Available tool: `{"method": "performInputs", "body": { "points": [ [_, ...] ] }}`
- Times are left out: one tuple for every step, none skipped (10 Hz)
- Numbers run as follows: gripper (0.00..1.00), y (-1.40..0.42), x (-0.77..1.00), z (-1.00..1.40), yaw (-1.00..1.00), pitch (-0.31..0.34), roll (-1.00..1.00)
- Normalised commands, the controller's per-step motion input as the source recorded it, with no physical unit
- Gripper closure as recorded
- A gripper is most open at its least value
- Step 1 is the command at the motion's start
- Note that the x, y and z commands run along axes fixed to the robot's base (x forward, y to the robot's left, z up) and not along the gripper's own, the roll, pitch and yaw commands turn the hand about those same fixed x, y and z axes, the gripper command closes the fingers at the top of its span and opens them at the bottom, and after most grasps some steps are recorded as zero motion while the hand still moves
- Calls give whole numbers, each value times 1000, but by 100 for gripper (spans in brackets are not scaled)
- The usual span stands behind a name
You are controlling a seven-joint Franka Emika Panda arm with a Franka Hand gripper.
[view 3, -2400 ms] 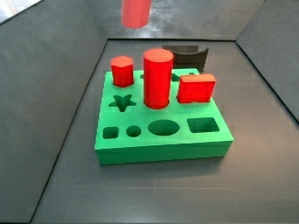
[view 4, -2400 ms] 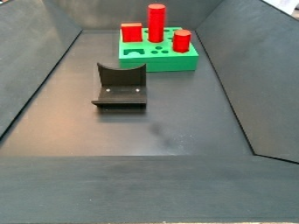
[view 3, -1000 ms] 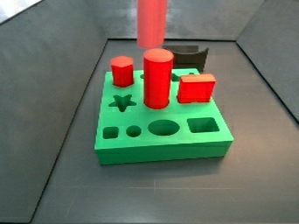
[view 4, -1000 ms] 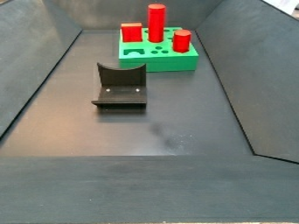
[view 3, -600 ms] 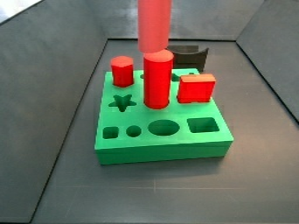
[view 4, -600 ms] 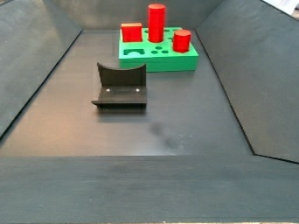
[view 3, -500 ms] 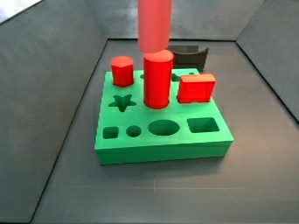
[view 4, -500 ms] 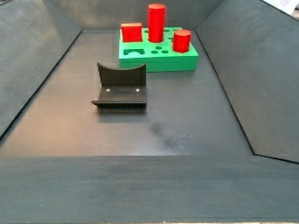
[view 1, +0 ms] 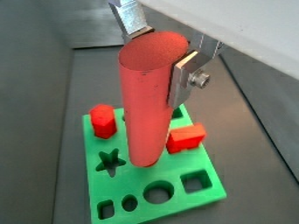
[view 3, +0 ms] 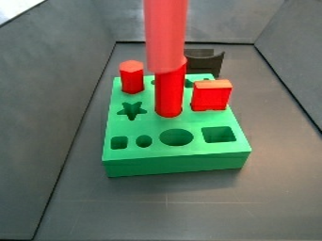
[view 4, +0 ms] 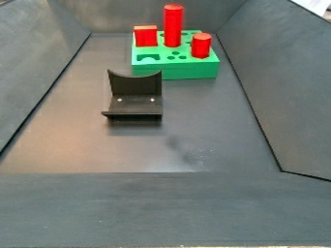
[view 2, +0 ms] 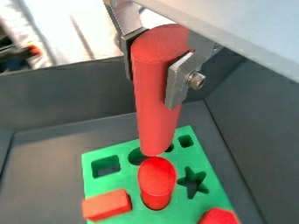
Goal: Pick up the oval object. Move up. Place the oval object on the fixture. Regrasp the oval object. Move to above the board. Insert the oval object.
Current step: Insert the oval object.
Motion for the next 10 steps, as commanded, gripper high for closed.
{"method": "performInputs", "body": {
  "points": [
    [100, -154, 23, -286, -857, -140, 0],
    [100, -117, 154, -394, -786, -119, 0],
    [100, -149, 0, -400, -763, -156, 6],
    [100, -17, 0, -311, -706, -180, -13],
    [100, -11, -14, -309, -586, -183, 0],
    [100, 0, 0, -411, -480, -149, 0],
    [100, -14, 0, -406, -371, -121, 34],
    [100, -51, 0, -454, -403, -126, 50],
    [100, -63, -9, -451, -383, -160, 31],
    [100, -34, 51, -374, -286, -80, 21]
  ]
}}
